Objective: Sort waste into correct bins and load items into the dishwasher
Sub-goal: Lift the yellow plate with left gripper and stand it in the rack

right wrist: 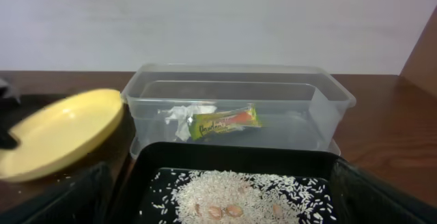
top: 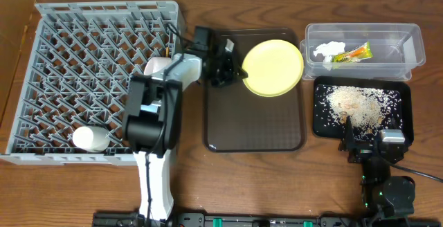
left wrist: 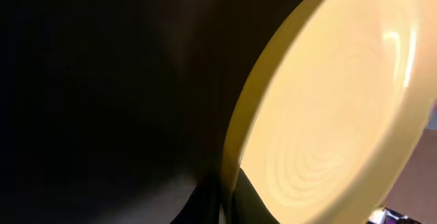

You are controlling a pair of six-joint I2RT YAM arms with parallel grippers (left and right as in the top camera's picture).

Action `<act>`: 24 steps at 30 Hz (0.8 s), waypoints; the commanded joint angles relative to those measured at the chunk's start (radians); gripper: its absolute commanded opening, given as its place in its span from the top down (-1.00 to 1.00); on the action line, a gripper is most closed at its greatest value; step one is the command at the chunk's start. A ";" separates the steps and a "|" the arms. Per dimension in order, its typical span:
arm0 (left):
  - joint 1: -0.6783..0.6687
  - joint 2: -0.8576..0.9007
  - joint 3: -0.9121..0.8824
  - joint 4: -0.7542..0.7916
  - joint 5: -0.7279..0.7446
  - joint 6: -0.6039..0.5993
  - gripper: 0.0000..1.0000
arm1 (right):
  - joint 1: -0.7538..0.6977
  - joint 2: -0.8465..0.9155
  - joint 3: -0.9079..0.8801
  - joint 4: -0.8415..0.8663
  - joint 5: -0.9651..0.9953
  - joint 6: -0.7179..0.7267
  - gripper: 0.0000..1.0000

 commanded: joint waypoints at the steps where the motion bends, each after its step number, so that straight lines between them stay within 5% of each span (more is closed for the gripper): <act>1: 0.053 -0.195 0.005 -0.005 0.044 0.063 0.85 | -0.024 -0.003 -0.002 -0.003 -0.001 0.010 -0.98; 11: 0.319 -0.537 0.005 -0.282 -0.183 0.219 0.85 | -0.024 -0.003 -0.002 -0.003 -0.001 0.010 -0.99; 19: 0.610 -0.661 0.004 -0.443 -0.603 0.308 0.85 | -0.024 -0.003 -0.002 -0.003 -0.001 0.010 -0.98; 24: 0.673 -0.661 -0.007 -0.439 -0.782 0.388 0.85 | -0.024 -0.003 -0.002 -0.003 -0.001 0.010 -0.99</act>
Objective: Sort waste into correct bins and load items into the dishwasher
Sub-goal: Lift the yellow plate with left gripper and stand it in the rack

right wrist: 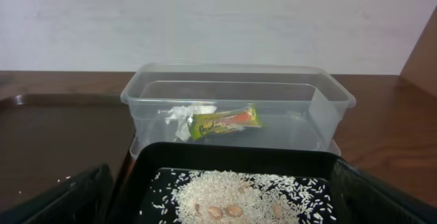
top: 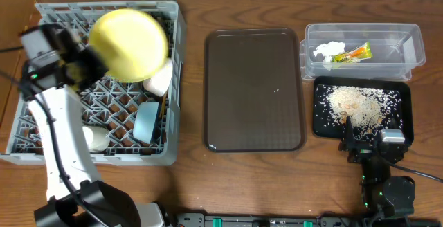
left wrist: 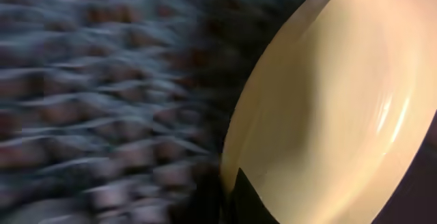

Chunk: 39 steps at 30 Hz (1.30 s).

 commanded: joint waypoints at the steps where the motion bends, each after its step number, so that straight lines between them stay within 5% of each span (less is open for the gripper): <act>1: 0.004 -0.014 -0.008 0.009 -0.226 0.091 0.85 | -0.024 -0.003 -0.002 -0.003 -0.001 0.010 -0.98; 10: -0.016 -0.002 -0.024 0.107 -0.571 0.086 0.85 | -0.024 -0.003 -0.002 -0.003 -0.001 0.010 -0.98; 18: -0.061 0.012 -0.032 0.112 -0.583 0.112 0.85 | -0.024 -0.003 -0.002 -0.003 -0.001 0.010 -0.98; 27: -0.193 0.075 -0.066 0.121 -0.817 0.109 0.85 | -0.024 -0.003 -0.002 -0.003 -0.001 0.010 -0.99; 35: -0.306 0.069 -0.066 0.121 -0.843 0.117 0.85 | -0.024 -0.003 -0.002 -0.003 -0.001 0.010 -0.98; 39: -0.387 0.065 -0.066 0.035 -0.842 0.088 0.36 | -0.024 -0.003 -0.002 -0.003 -0.001 0.010 -0.99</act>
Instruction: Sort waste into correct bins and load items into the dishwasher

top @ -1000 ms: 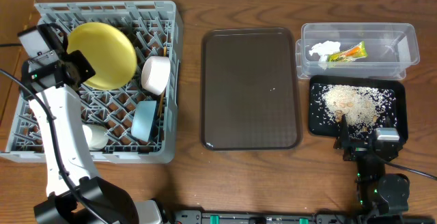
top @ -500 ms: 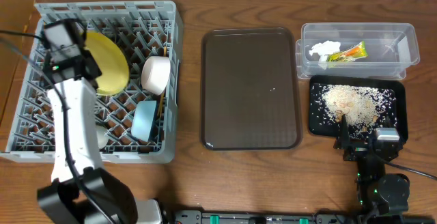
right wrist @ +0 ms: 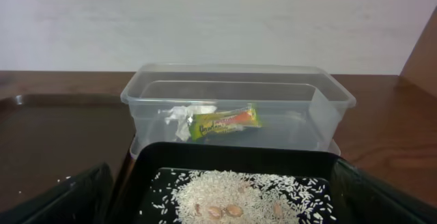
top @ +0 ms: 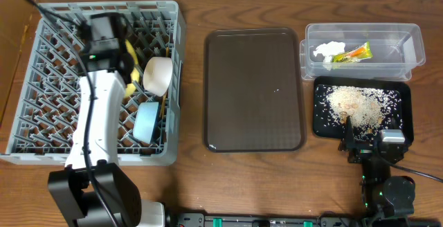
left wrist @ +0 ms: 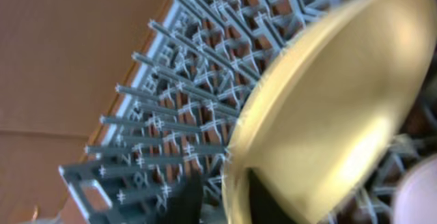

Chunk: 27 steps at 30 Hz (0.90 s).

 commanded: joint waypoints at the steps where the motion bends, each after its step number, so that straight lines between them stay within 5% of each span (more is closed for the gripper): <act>1: -0.066 -0.015 -0.006 -0.065 -0.027 -0.044 0.24 | -0.024 -0.003 -0.002 -0.003 -0.001 0.010 -0.98; 3: -0.090 -0.021 -0.006 -0.111 -0.027 -0.101 -0.06 | -0.024 -0.003 -0.002 -0.003 -0.001 0.010 -0.98; 4: -0.098 -0.027 -0.005 -0.131 -0.027 -0.127 -0.39 | -0.024 -0.003 -0.002 -0.003 -0.001 0.010 -0.98; 6: -0.110 -0.047 -0.001 -0.184 -0.015 -0.195 -0.50 | -0.024 -0.003 -0.002 -0.003 -0.001 0.010 -0.98; 15: -0.246 -0.289 0.019 -0.317 0.549 -0.240 -0.52 | -0.024 -0.003 -0.002 -0.003 -0.001 0.010 -0.98; 20: -0.442 -0.383 0.019 -0.379 0.572 -0.240 -0.53 | -0.024 -0.003 -0.002 -0.003 -0.001 0.010 -0.98; 21: -0.492 -0.396 0.019 -0.383 0.572 -0.240 -0.75 | -0.024 -0.003 -0.002 -0.003 -0.001 0.010 -0.98; 27: -0.703 -0.411 0.019 -0.415 0.571 -0.240 -0.81 | -0.024 -0.002 -0.002 -0.003 -0.001 0.010 -0.98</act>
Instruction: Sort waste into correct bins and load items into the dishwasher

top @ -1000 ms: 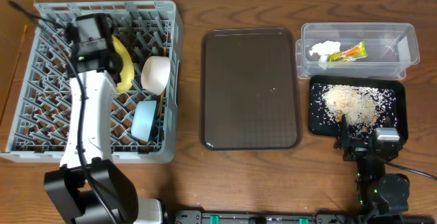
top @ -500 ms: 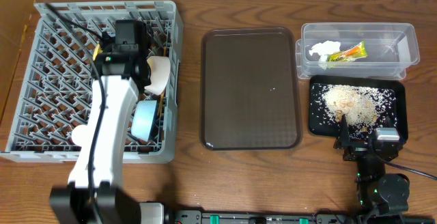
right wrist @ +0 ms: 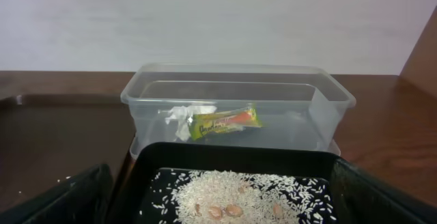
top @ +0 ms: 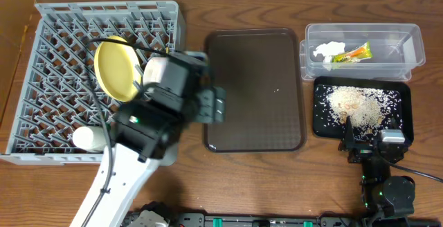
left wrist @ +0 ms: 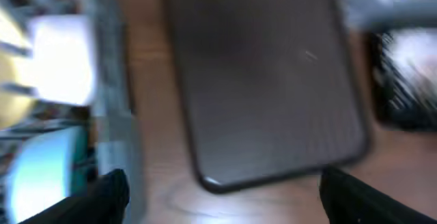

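Note:
The yellow plate (top: 113, 68) stands on edge between the tines of the grey dish rack (top: 41, 61), free of any gripper. My left gripper (top: 214, 105) hovers over the left edge of the brown tray (top: 256, 95). In the blurred left wrist view the left gripper (left wrist: 225, 198) is open and empty above the tray (left wrist: 266, 80). My right gripper (top: 351, 142) rests at the near end of the black bin (top: 322, 116). In the right wrist view the right gripper (right wrist: 222, 207) is open with nothing between its fingers.
The rack also holds a white cup (left wrist: 60, 60), a light blue cup (left wrist: 41, 176) and another white cup (top: 90, 138). Rice (right wrist: 239, 193) fills the black bin. The clear bin (right wrist: 328, 94) holds a tissue (right wrist: 179, 115) and a green-orange wrapper (right wrist: 225, 121).
The left gripper was shut on the plate among the rack's tines. Now the plate stands in the rack alone, and the gripper is open over the tray's left edge. The right arm is unchanged.
The left gripper first held the yellow plate by its rim above the tray. It then had the plate over the rack, then down among the tines. Now the plate stands in the rack and the gripper is back by the tray, empty.

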You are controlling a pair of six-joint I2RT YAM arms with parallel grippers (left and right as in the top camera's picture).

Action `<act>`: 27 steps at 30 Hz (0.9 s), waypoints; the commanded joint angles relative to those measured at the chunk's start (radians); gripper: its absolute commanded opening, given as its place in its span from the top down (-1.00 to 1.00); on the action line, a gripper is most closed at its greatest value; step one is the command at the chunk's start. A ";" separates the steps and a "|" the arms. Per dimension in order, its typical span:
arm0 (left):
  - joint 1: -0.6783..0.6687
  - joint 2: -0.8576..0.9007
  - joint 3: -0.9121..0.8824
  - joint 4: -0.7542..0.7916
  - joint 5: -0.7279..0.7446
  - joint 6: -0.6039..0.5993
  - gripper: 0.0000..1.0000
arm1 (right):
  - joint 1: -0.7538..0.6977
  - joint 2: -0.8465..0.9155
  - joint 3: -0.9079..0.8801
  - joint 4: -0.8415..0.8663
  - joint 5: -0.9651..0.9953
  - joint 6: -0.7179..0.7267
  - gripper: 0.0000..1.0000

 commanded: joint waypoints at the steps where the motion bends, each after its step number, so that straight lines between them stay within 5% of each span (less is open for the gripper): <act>1: -0.078 -0.008 0.019 -0.063 -0.008 -0.005 -0.82 | -0.024 -0.002 -0.002 -0.003 -0.001 0.010 -0.98; 9: -0.044 -0.152 0.017 -0.018 -0.064 -0.023 -0.84 | -0.024 -0.002 -0.002 -0.003 -0.001 0.010 -0.99; 12: -0.025 -0.244 -0.031 0.126 -0.055 0.099 -0.85 | -0.024 -0.002 -0.002 -0.003 -0.001 0.010 -0.98; 18: 0.055 -0.469 -0.342 0.505 0.068 0.298 -0.86 | -0.024 -0.002 -0.002 -0.003 -0.001 0.010 -0.98; 27: 0.163 -0.794 -0.876 0.908 0.121 0.304 -0.86 | -0.024 -0.002 -0.002 -0.003 -0.001 0.010 -0.98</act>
